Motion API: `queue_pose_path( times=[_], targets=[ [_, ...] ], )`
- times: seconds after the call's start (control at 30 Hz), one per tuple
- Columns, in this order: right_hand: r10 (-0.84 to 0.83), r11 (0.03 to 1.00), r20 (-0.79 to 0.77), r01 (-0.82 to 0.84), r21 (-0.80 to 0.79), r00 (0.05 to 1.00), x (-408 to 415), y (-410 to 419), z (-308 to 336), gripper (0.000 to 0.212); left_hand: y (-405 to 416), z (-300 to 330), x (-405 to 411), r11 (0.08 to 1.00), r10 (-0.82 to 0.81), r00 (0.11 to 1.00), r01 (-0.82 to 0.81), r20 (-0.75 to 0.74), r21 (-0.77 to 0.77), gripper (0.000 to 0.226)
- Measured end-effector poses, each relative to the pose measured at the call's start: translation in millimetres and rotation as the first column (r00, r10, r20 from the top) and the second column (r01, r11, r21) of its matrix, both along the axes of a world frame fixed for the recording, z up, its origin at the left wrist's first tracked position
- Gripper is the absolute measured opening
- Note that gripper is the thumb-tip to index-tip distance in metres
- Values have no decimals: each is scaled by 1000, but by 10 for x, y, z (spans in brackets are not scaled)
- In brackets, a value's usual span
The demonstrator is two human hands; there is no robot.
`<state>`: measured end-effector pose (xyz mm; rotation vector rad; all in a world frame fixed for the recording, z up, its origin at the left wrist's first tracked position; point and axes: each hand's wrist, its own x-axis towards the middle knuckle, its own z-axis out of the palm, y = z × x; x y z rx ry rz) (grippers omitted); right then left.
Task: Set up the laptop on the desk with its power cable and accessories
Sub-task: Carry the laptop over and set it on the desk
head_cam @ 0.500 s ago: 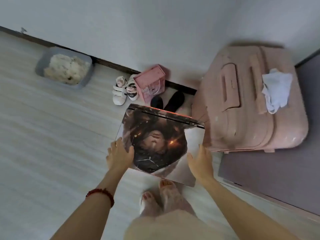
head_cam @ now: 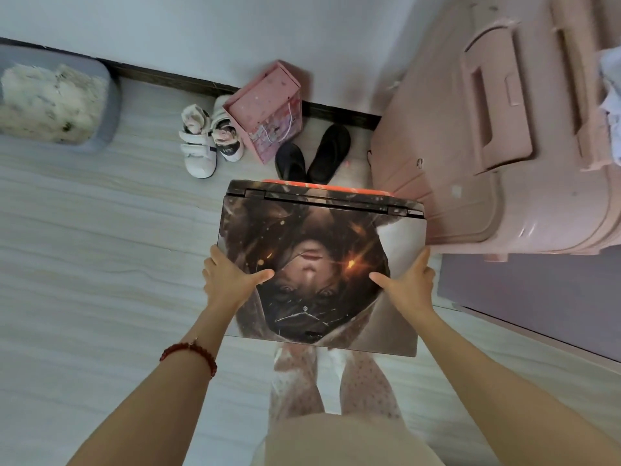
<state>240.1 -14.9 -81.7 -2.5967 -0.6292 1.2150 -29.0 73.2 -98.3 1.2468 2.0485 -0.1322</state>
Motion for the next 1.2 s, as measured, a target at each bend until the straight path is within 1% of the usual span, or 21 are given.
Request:
queue_pose_path(
  times=[0.13, 0.23, 0.33, 0.4, 0.5, 0.57, 0.63, 0.7, 0.8, 0.87, 0.9, 0.97, 1.1, 1.13, 1.2],
  targets=[
    [-20, 1000, 15, 20, 1, 1000, -27, 7, 46, 112, -43, 30, 6, 999, 46, 998, -46, 30, 18, 117],
    [-6, 1000, 6, 6, 8, 1000, -67, -6, 147, 110, -149, 126, -69, 997, 63, 998, -64, 17, 50, 114],
    [60, 998, -17, -60, 10, 998, -160, 21, 371, 111, -315, 351, -209, 987, 132, 991, -134, 30, 92, 111],
    [128, 991, -40, -126, 43, 991, -277, 58, 589, 111, -455, 579, -366, 968, 220, 974, -224, 47, 110, 110],
    [256, 961, -40, -249, 122, 966, -507, 128, 956, 110, -754, 964, -637, 920, 368, 928, -372, 53, 121, 110],
    [361, 926, -42, -352, 140, 932, -698, 165, 1193, 112, -1014, 1220, -814, 878, 463, 886, -464, 34, 120, 111],
    [482, 871, -59, -470, 141, 874, -1016, 184, 1443, 113, -1346, 1512, -1052, 807, 575, 818, -573, 37, 143, 111],
    [566, 817, -39, -555, 155, 823, -1315, 220, 1627, 115, -1632, 1708, -1241, 733, 663, 747, -661, 49, 158, 111],
    [744, 655, -16, -725, 214, 668, -2037, 190, 1943, 113, -2234, 2032, -1666, 550, 813, 574, -812, 97, 195, 109],
    [836, 540, -26, -814, 211, 548, -2539, 158, 2120, 113, -2592, 2194, -1923, 431, 876, 465, -875, 131, 221, 106],
    [864, 497, -31, -844, 201, 502, -2773, 138, 2206, 113, -2736, 2252, -2040, 380, 896, 418, -896, 148, 227, 103],
    [925, 373, -13, -905, 204, 379, -3468, -52, 2395, 112, -3197, 2422, -2408, 228, 942, 279, -941, 189, 249, 98],
    [975, 206, 34, -958, 201, 217, -4687, -557, 2666, 111, -3965, 2624, -3150, 57, 971, 122, -954, 207, 293, 98],
    [980, 187, 33, -962, 201, 197, -4887, -665, 2709, 111, -4092, 2652, -3292, 33, 973, 101, -951, 208, 306, 98],
    [991, 119, 35, -970, 213, 129, -5544, -1015, 2741, 112, -4532, 2708, -3765, -28, 979, 37, -948, 198, 318, 96]
  ],
)
